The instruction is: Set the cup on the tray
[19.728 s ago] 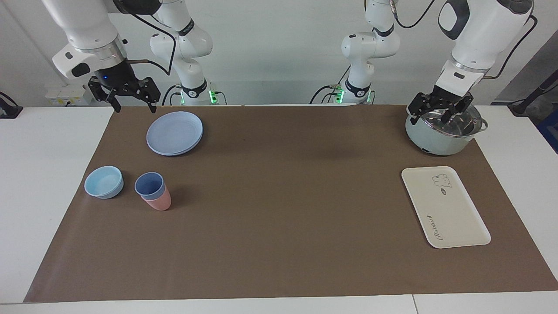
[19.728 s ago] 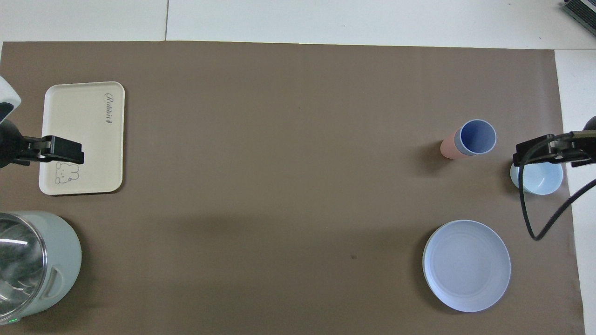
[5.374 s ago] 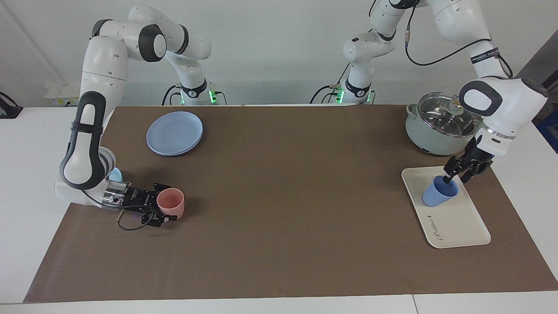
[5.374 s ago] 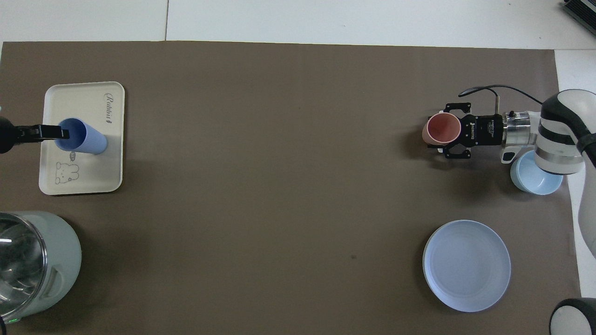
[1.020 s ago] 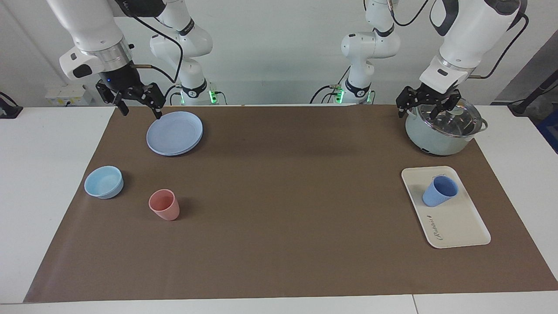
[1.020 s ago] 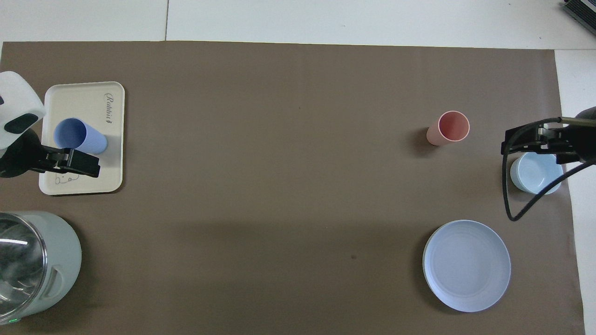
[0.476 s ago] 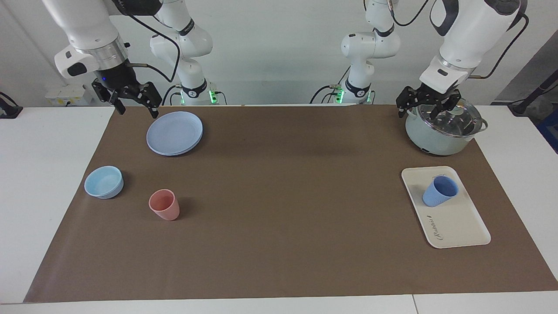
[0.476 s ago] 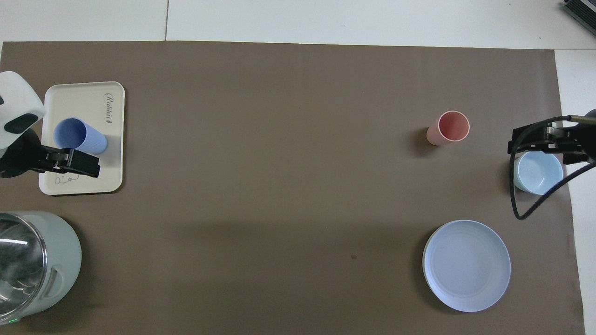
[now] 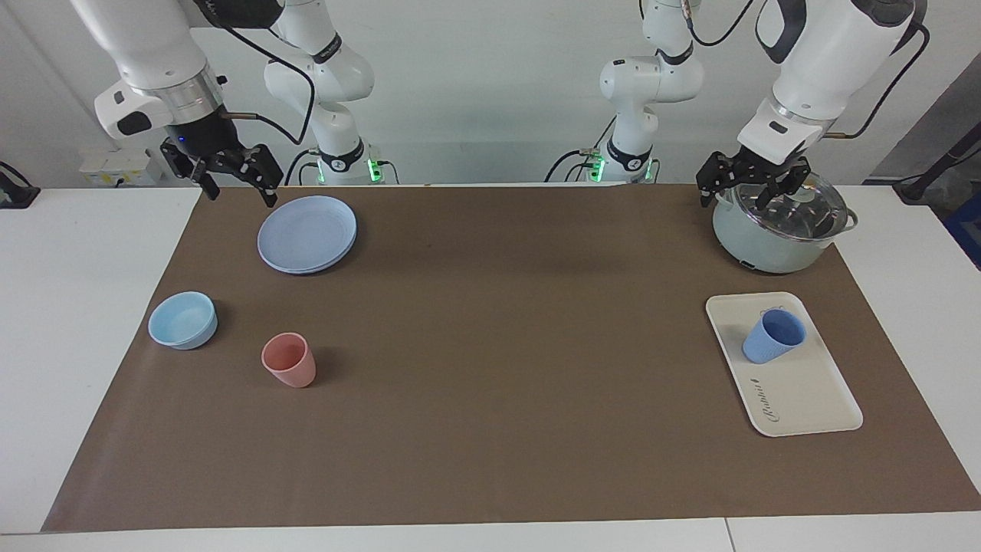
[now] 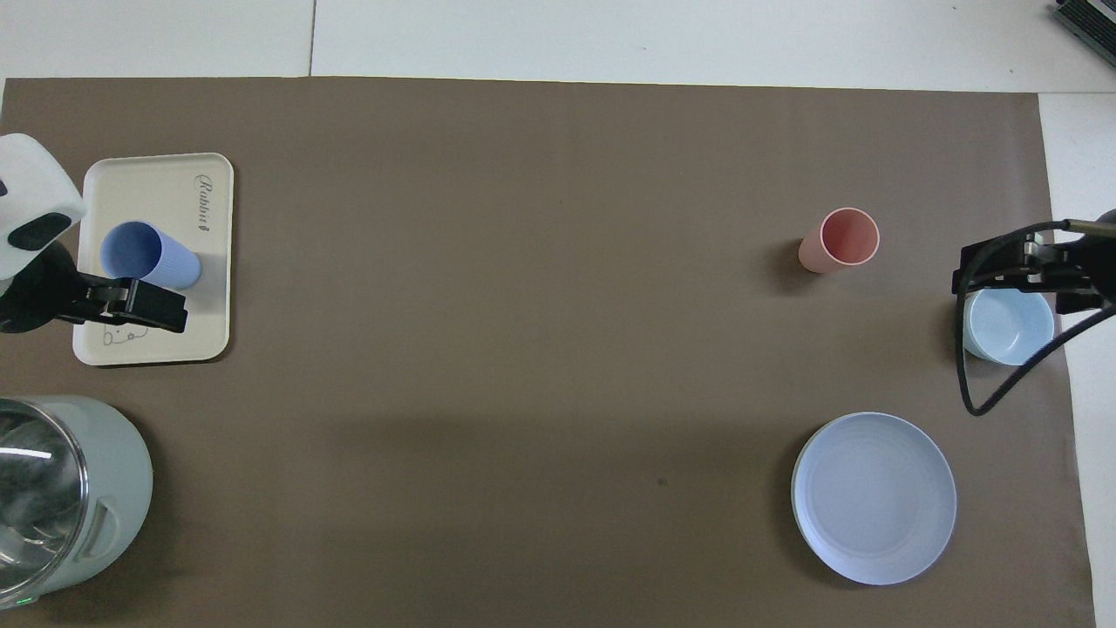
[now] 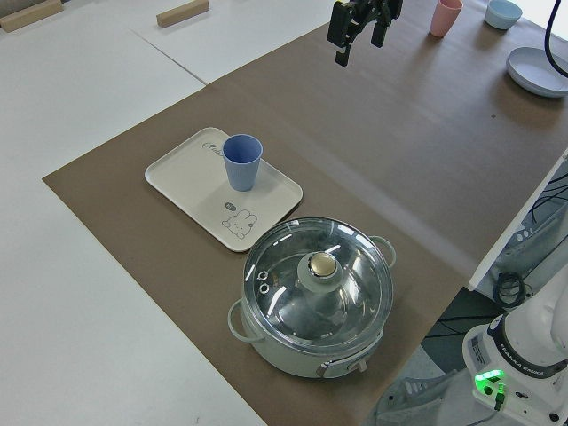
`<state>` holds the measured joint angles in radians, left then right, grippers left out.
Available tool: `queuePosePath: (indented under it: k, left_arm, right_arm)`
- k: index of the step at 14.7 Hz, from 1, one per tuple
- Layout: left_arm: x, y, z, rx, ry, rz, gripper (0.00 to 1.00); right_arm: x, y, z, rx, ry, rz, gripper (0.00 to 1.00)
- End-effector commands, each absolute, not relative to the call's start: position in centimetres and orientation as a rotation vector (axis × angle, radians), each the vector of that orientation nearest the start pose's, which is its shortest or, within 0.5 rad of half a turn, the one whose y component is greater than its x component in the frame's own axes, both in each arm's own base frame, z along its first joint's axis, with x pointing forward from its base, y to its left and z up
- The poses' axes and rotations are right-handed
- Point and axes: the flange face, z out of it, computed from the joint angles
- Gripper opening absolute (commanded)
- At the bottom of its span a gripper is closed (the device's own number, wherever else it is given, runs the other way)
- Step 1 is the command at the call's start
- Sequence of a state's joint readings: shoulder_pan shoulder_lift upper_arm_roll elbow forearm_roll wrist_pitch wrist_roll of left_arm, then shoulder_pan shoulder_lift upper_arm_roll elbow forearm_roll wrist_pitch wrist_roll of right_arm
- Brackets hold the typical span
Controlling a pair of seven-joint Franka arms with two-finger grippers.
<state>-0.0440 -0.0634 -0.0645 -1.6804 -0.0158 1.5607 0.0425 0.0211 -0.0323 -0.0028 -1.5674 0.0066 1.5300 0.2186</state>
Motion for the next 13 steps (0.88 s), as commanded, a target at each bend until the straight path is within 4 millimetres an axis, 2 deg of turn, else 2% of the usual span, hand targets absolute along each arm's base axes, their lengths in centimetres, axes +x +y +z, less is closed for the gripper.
queuePosePath:
  k: [1, 4, 7, 9, 13]
  left_arm:
    - [52.5, -5.8, 60.8, -3.123, 0.242, 0.074, 1.0]
    - [52.6, -5.8, 60.8, -3.123, 0.242, 0.074, 1.0]
    - [52.8, -5.8, 60.9, -3.124, 0.242, 0.055, 1.0]
    - [53.2, -6.4, 61.8, -3.125, 0.252, -0.028, 1.0]
    - [53.3, -6.0, 61.9, -3.126, 0.243, -0.046, 1.0]
  right_arm:
    - [53.7, 0.9, 64.0, -3.136, 0.295, 0.05, 1.0]
    - [53.6, 2.1, 64.0, -3.141, 0.261, 0.054, 1.0]
    - [53.5, 1.7, 64.0, -3.137, 0.271, 0.059, 1.0]
    - [53.5, 1.4, 64.0, -3.135, 0.28, 0.06, 1.0]
    - [53.6, 1.0, 63.9, -3.133, 0.287, 0.062, 1.0]
